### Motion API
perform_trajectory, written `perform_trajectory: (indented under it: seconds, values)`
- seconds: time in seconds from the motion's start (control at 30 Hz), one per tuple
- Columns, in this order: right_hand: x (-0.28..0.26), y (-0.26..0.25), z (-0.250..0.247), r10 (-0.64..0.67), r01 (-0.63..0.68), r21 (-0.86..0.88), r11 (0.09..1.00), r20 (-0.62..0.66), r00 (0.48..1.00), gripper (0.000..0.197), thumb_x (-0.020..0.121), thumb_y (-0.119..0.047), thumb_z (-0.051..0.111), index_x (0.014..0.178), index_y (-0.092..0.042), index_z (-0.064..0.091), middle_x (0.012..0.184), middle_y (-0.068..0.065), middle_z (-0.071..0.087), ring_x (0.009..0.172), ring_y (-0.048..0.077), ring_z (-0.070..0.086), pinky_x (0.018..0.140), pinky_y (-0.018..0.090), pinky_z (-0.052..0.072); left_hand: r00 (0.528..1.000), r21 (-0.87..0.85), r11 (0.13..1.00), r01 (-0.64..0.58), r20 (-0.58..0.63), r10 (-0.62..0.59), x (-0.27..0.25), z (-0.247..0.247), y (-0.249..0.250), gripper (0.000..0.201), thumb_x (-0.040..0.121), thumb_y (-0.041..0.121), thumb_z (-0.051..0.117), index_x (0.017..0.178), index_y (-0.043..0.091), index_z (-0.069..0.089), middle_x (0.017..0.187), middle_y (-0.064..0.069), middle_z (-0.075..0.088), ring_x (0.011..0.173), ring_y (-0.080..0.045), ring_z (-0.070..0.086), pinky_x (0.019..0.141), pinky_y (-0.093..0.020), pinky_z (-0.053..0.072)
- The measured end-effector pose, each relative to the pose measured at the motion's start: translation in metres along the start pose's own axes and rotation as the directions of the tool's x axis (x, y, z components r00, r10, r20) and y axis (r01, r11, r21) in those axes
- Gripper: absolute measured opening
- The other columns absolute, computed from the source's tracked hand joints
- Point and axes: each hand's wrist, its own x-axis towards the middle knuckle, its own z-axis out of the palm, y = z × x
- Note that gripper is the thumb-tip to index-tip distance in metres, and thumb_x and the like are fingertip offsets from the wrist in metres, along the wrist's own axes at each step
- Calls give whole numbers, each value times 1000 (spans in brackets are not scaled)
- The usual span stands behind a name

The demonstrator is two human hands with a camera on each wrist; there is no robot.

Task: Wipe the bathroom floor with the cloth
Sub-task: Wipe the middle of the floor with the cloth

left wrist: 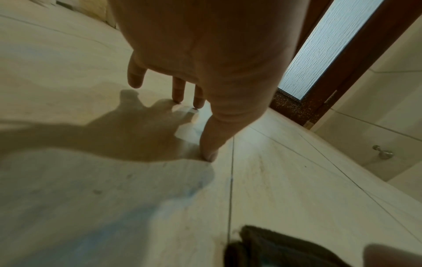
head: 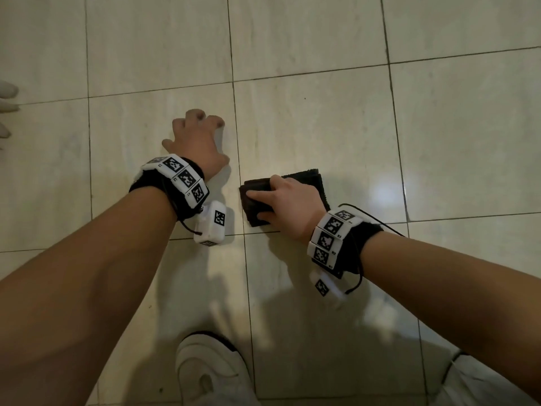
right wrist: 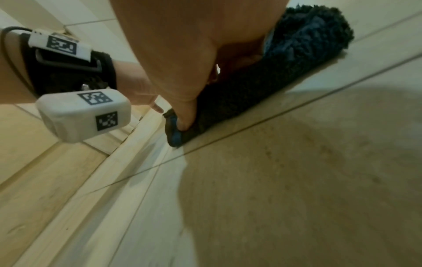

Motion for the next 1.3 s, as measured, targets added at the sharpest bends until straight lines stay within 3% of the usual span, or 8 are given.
perform_trajectory:
  seconds: [0.3, 0.5, 0.67, 0.83, 0.93, 1.07, 1.3]
  values:
    - [56, 15, -33, 74, -80, -46, 996, -126, 989, 54, 95, -51, 53, 146, -44, 37, 117, 3, 50, 108, 24, 48, 71, 32, 35, 1000, 11, 1000, -3, 11, 3, 6, 1, -3, 81, 76, 32, 77, 145, 36, 34, 155, 3, 21, 138, -29, 21, 100, -53, 35]
    - [124, 30, -82, 218, -211, 62, 976, -152, 964, 54, 96, -50, 53, 147, -45, 35, 131, 2, 47, 119, 24, 46, 90, 40, 45, 999, 20, 1000, -1, 34, 0, 6, -2, -2, 80, 77, 33, 76, 144, 37, 35, 155, 3, 21, 139, -28, 20, 97, -53, 36]
    - [148, 41, -103, 232, -219, 103, 970, -130, 964, 55, 95, -48, 56, 147, -45, 39, 132, 3, 47, 123, 25, 49, 94, 42, 48, 999, 22, 1000, 8, 42, -9, 6, -1, -1, 79, 76, 34, 77, 144, 38, 36, 153, 4, 22, 138, -27, 21, 96, -51, 37]
    - [122, 84, -114, 313, -289, 162, 944, -154, 937, 55, 96, -48, 54, 149, -42, 37, 136, 7, 46, 122, 30, 51, 98, 42, 47, 999, 9, 1000, 9, 42, -9, 5, -2, 0, 79, 74, 33, 78, 142, 38, 39, 151, 5, 25, 136, -26, 23, 94, -50, 38]
    - [85, 137, -118, 453, -406, 229, 885, -220, 864, 55, 96, -47, 55, 148, -40, 40, 140, 11, 45, 125, 33, 51, 101, 38, 43, 998, -18, 999, 33, 49, -32, 5, -5, 4, 76, 73, 28, 79, 139, 38, 41, 151, 5, 25, 136, -26, 23, 95, -49, 37]
    - [35, 184, -112, 590, -513, 310, 800, -255, 766, 55, 95, -47, 57, 147, -39, 43, 139, 13, 48, 125, 34, 52, 101, 40, 44, 998, -27, 999, 41, 56, -39, 4, -7, 6, 77, 72, 26, 81, 138, 35, 43, 148, 3, 27, 135, -28, 24, 95, -49, 37]
    - [21, 197, -103, 635, -557, 311, 771, -302, 711, 54, 95, -49, 55, 147, -40, 42, 134, 13, 49, 122, 34, 53, 93, 43, 47, 998, 15, 999, 29, 61, -30, 3, -5, 1, 80, 76, 33, 79, 144, 38, 37, 154, 5, 23, 139, -26, 21, 101, -55, 33]
